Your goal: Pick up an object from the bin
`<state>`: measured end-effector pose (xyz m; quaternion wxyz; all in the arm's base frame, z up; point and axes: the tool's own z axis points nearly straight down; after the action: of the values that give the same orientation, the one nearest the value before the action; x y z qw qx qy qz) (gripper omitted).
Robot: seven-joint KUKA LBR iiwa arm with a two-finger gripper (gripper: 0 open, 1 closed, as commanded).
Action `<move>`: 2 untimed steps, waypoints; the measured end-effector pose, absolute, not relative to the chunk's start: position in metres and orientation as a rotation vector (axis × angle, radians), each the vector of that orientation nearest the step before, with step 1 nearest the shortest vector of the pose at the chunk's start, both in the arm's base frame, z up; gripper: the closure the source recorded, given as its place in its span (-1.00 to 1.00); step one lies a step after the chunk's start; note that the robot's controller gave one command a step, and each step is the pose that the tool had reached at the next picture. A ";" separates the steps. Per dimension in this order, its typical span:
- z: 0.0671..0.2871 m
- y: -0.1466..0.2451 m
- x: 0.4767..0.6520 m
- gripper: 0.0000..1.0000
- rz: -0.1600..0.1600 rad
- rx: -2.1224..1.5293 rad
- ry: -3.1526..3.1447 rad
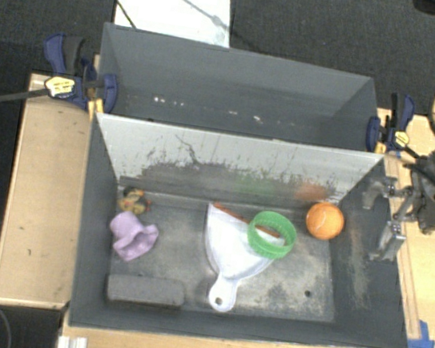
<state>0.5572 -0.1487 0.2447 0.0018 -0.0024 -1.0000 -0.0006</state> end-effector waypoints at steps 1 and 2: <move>0.249 -0.148 0.559 -1.00 0.002 0.000 -3.146; 0.197 -0.140 0.568 -1.00 0.003 -0.078 -3.152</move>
Offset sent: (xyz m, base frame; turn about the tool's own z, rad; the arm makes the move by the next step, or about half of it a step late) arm 0.0181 0.0202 -0.1250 0.1079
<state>0.5677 -0.1402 0.1967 -0.0054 -0.0249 -0.9997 0.0009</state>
